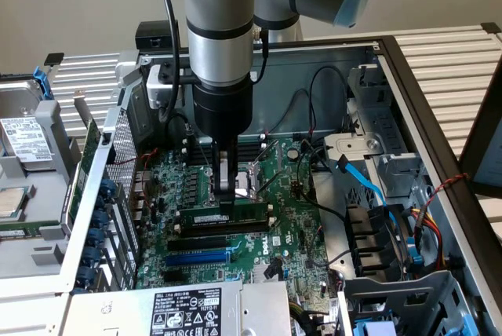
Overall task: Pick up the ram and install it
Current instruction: 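Insert the ram into the slot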
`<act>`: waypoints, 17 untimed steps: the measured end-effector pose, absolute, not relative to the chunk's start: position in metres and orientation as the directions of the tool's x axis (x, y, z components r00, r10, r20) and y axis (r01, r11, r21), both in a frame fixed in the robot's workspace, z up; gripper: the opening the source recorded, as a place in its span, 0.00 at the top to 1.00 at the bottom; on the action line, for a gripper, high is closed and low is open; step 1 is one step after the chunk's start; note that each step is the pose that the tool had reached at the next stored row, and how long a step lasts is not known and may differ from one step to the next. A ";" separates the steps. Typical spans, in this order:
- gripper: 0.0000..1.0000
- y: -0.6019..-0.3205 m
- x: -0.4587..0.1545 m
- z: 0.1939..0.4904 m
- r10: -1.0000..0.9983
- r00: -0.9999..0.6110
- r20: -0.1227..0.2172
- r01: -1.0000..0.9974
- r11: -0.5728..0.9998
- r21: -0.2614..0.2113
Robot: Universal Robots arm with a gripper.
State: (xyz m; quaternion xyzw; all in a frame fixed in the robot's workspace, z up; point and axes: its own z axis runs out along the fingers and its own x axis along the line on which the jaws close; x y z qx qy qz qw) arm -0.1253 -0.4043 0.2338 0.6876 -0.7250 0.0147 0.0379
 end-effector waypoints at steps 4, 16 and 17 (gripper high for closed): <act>0.88 -0.404 -0.125 0.234 -0.996 -0.052 0.075 -0.998 0.054 0.031; 0.88 -0.404 -0.126 0.233 -0.996 -0.051 0.075 -0.998 0.054 0.031; 0.88 -0.404 -0.125 0.233 -0.996 -0.051 0.075 -0.998 0.054 0.033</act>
